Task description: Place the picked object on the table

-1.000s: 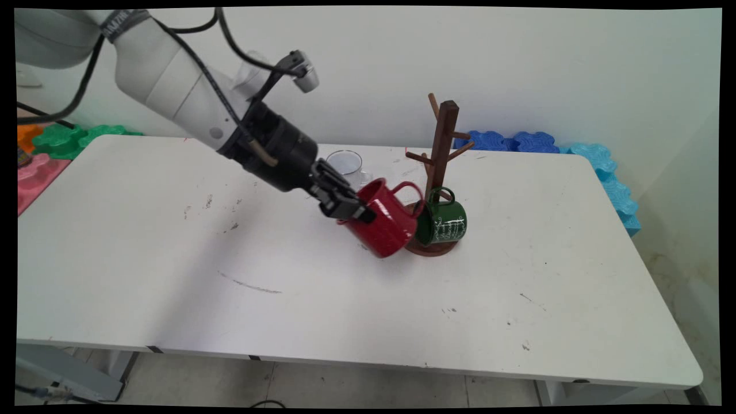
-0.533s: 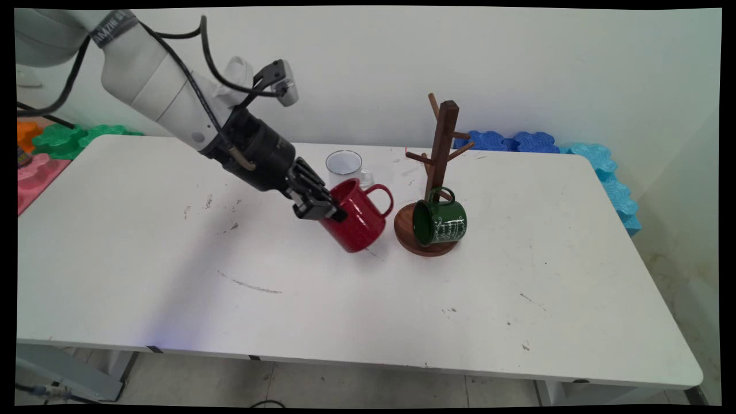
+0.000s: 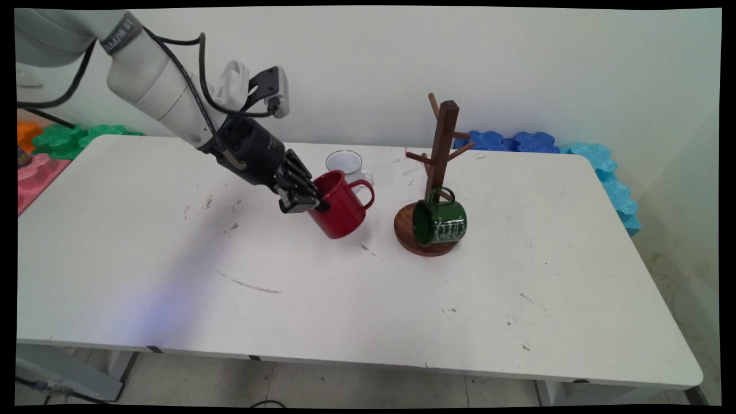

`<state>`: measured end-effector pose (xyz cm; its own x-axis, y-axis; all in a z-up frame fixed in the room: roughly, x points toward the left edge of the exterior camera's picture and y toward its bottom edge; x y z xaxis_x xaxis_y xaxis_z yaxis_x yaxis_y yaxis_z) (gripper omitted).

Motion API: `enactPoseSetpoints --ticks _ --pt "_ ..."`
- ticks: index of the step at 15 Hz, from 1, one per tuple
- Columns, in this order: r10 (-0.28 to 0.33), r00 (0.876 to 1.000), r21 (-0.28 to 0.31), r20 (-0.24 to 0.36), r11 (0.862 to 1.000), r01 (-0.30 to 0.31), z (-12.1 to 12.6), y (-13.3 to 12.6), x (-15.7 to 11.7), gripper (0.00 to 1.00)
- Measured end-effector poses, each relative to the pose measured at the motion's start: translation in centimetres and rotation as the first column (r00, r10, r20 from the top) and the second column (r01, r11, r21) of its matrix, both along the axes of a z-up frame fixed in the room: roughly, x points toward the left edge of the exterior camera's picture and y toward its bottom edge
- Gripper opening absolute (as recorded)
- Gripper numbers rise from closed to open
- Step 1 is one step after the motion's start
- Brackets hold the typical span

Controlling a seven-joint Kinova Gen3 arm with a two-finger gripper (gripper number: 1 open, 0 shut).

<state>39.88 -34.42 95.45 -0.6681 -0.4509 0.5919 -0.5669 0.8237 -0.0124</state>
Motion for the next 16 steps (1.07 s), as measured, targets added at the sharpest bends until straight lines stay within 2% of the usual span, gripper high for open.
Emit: enactPoseSetpoints --ticks 8,16 --pt "-0.089 0.990 -0.076 0.110 0.992 0.097 -2.0 -2.3 1.1 0.00" --pt "-0.185 0.960 -0.122 0.209 0.969 0.214 -4.3 -3.9 1.3 0.00"
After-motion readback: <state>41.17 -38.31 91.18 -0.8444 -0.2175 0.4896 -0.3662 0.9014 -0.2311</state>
